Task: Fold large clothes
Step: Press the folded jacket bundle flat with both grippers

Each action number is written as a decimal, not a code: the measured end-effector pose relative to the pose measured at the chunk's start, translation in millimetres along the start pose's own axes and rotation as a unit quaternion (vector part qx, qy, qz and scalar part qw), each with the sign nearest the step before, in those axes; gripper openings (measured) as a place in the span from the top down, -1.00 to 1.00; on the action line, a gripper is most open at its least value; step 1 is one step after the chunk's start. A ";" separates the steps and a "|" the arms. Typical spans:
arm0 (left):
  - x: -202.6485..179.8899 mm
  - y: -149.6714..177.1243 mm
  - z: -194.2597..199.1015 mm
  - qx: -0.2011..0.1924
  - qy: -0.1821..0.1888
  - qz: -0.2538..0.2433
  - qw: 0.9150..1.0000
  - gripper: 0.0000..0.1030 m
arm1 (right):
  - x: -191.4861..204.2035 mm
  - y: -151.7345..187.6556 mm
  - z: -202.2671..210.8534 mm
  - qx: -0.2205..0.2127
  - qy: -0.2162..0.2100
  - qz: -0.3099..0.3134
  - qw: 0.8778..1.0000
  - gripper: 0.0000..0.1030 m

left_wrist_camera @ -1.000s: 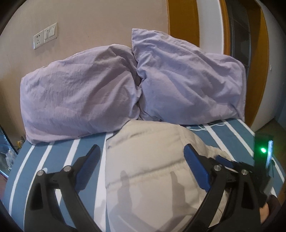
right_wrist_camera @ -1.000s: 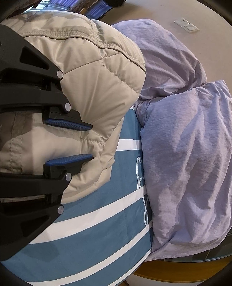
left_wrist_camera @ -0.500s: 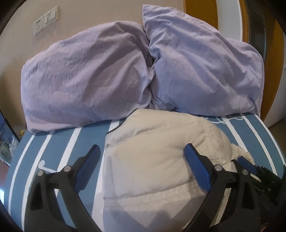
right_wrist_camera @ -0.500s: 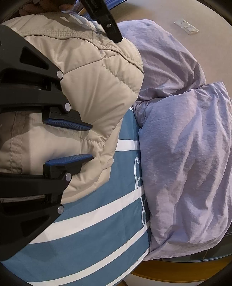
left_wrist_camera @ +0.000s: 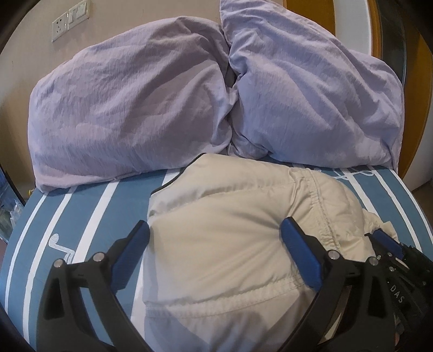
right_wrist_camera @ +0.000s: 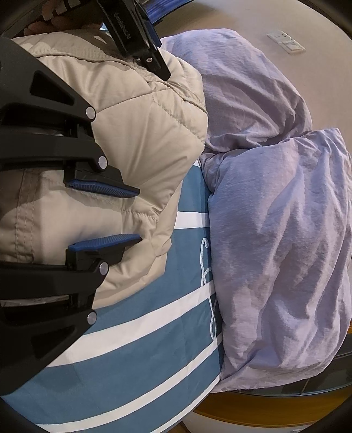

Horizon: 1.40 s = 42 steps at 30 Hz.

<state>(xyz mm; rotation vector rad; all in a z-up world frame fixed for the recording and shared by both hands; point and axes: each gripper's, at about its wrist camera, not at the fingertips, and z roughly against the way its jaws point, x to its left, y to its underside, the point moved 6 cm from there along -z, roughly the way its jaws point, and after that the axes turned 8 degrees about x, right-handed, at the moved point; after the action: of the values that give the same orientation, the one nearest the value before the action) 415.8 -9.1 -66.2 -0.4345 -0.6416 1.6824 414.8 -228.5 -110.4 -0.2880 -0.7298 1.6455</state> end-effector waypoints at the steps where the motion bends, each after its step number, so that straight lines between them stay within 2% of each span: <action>1: -0.2 0.4 -1.2 0.000 -0.001 0.000 1.000 -0.91 | -0.4 -0.1 0.2 0.000 0.000 0.000 1.000 0.43; 8: -2.7 2.0 -8.2 0.006 -0.017 -0.005 1.000 -0.92 | -0.4 -0.7 -0.9 0.002 0.002 0.003 1.000 0.42; 28: -0.5 2.5 -17.5 0.023 -0.011 -0.001 1.000 -0.95 | -0.9 -2.0 -2.2 0.005 0.001 0.006 1.000 0.41; 42: -1.0 2.5 -23.2 0.029 -0.024 -0.005 0.999 -0.97 | -1.5 -3.8 -0.8 0.004 0.000 0.005 1.000 0.40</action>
<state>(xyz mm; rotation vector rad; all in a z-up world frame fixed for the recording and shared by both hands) 428.1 -6.3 -85.9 -0.3510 -0.6271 1.7025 418.7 -229.5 -109.1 -0.2862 -0.7215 1.6582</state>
